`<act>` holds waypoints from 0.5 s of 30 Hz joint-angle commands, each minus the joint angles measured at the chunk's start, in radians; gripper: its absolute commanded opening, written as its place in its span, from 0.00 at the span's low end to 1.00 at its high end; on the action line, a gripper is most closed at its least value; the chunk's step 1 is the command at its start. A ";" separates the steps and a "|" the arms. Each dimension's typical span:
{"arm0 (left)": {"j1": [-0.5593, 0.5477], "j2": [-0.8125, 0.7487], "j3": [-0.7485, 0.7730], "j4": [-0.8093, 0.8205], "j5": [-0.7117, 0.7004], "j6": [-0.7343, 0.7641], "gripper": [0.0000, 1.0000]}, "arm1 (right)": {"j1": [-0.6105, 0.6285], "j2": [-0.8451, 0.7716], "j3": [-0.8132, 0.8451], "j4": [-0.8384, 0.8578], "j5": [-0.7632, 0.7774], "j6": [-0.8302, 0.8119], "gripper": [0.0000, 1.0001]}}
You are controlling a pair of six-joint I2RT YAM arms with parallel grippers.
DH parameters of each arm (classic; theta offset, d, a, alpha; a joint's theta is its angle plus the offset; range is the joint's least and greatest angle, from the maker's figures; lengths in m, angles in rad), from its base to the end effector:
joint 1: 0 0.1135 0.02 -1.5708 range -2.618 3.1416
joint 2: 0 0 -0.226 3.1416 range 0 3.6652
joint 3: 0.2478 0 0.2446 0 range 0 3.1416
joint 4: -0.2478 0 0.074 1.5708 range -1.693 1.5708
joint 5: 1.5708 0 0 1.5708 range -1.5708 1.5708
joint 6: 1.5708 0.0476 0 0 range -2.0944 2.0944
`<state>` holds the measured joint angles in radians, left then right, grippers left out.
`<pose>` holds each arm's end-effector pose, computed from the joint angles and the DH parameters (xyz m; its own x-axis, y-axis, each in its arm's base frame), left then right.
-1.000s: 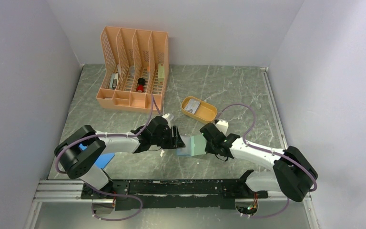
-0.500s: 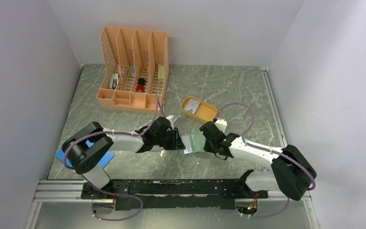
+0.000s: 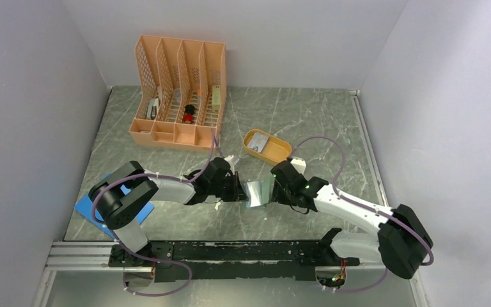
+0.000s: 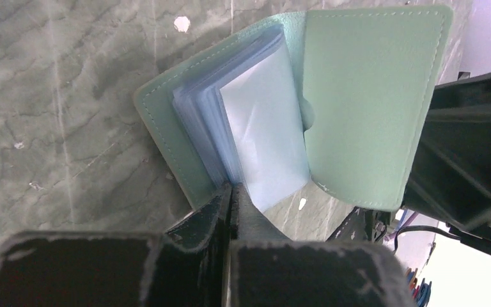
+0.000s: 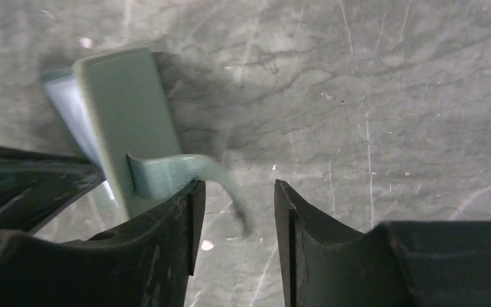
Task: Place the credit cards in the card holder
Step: Open the card holder at the center of the board, then turn over the card slot in the card holder.
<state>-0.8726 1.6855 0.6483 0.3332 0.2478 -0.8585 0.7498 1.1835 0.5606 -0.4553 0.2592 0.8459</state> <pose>0.1902 -0.2447 0.0866 -0.9250 -0.0392 -0.3780 0.2490 0.6890 -0.6807 0.1686 0.1403 0.1274 -0.8542 0.1932 -0.4826 0.1047 0.9733 0.2043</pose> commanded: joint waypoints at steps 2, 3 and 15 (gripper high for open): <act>-0.014 0.030 0.029 0.052 0.020 -0.006 0.05 | 0.002 -0.098 0.123 -0.160 0.035 -0.009 0.51; -0.014 0.032 0.029 0.053 0.019 -0.007 0.05 | 0.003 -0.113 0.154 -0.184 0.046 -0.014 0.51; -0.014 0.026 0.029 0.049 0.012 -0.008 0.05 | 0.023 -0.096 0.329 -0.121 -0.170 -0.168 0.39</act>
<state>-0.8772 1.7077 0.6601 0.3553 0.2516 -0.8696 0.7567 1.0161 0.8791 -0.6319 0.2138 0.7486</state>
